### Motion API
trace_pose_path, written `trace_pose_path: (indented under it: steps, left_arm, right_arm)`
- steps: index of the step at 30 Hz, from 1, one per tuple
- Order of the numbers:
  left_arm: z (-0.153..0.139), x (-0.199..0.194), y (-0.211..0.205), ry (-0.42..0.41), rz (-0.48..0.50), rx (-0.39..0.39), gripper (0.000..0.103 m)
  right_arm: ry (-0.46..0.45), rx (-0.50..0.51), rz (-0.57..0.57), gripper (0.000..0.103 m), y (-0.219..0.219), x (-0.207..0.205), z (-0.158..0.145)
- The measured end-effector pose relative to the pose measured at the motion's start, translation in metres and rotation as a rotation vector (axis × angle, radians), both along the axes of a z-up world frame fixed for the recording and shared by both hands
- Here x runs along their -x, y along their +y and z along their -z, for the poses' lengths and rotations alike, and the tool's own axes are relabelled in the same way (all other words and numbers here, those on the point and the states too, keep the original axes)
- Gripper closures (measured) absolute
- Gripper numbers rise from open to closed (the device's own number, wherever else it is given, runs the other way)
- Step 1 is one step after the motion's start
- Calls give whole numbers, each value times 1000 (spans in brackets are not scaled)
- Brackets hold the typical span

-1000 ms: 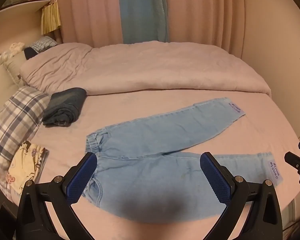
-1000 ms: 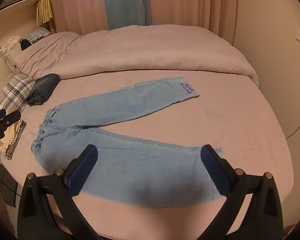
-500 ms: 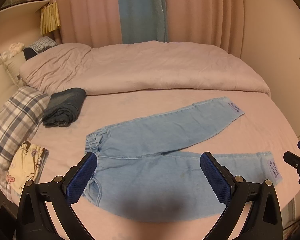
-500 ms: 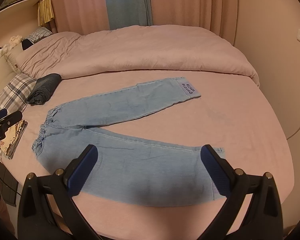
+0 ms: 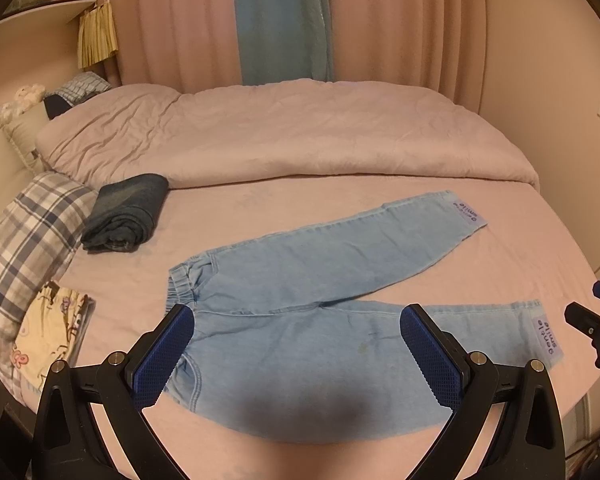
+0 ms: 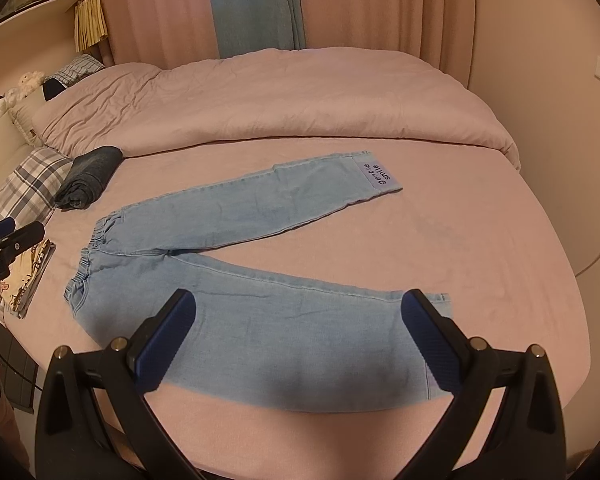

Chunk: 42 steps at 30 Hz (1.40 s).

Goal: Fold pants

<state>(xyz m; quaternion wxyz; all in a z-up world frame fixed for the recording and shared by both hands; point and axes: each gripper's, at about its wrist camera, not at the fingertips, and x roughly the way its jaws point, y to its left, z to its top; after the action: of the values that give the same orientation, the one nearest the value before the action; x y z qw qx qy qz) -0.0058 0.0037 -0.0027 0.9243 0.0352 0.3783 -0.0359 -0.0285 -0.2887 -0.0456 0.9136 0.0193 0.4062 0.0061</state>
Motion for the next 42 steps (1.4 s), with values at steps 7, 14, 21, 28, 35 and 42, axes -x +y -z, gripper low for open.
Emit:
trace_pose_path:
  steps: [7,14,21,28,35,42]
  left_arm:
    - [0,-1,-1,1,-1,-1,1]
    - [2,-3,1,5,11,10,1]
    - [36,-31,36,86,100,193,1]
    - [85,-71,93,203,-11,224,1]
    - [111,-114,126,270,-7,284,1]
    - [141,-188,174,298,-7,166,1]
  right_arm:
    - [1,0,-2,0,-1,0,1]
    - [4,-1,-3,0,1,0,4]
    - [34,-32,-76,0,10,-10,23]
    - [96,-23,-242,0,44,-45,59]
    - [182,-6,-287,0,69,-91,88]
    - [135,30,-494,0,113,-175,105]
